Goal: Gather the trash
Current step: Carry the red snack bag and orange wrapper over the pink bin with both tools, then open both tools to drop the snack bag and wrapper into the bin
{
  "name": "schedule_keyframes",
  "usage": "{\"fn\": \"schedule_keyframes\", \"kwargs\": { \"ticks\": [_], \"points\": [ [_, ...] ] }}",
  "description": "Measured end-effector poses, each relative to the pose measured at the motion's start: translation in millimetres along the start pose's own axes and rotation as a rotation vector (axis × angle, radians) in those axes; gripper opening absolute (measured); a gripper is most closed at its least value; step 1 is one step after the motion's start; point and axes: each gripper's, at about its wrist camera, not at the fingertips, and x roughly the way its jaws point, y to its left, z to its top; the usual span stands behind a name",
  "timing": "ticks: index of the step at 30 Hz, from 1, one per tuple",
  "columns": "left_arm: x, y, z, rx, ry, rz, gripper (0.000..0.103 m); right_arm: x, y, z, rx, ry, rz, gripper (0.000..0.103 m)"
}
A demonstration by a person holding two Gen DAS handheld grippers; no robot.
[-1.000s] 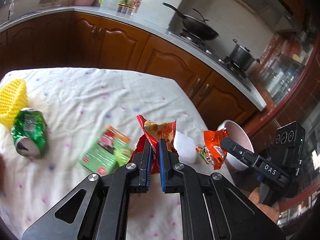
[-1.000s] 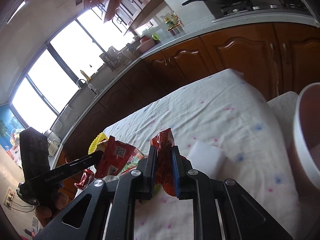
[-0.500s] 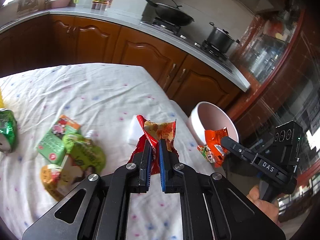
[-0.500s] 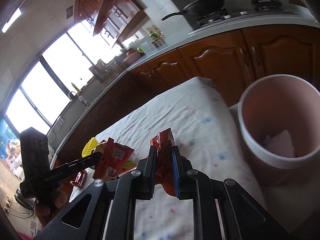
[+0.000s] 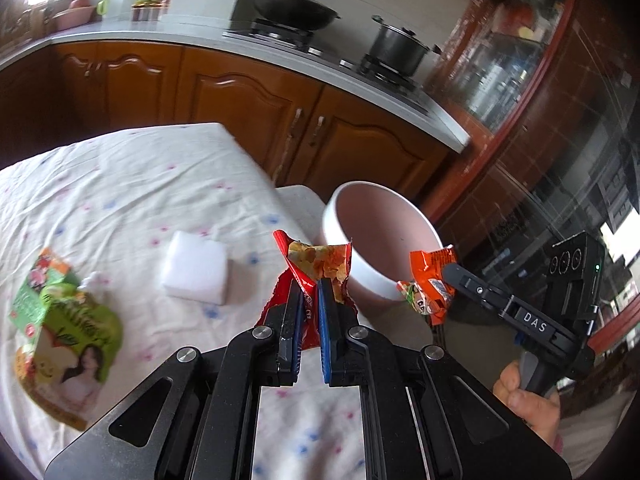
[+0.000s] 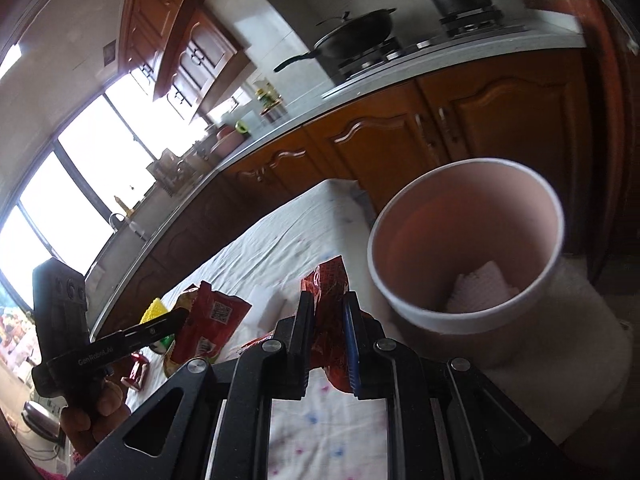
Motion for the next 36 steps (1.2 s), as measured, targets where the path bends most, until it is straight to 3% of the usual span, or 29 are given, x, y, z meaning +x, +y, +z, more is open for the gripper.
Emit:
{"fn": "schedule_keyframes", "kwargs": {
  "ticks": [20, 28, 36],
  "points": [
    [55.8, -65.7, 40.3, 0.119, 0.048, -0.039, 0.006, -14.0, -52.3, 34.0, 0.051, -0.083, -0.071, 0.015],
    [105.5, -94.7, 60.3, 0.169, 0.101, -0.025, 0.006, -6.0, -75.2, 56.4, 0.059, -0.092, -0.115, 0.015],
    [153.5, -102.8, 60.2, 0.187, 0.183, 0.024, 0.006, 13.7, -97.4, 67.4, 0.071, -0.048, -0.156, 0.015]
  ]
}}
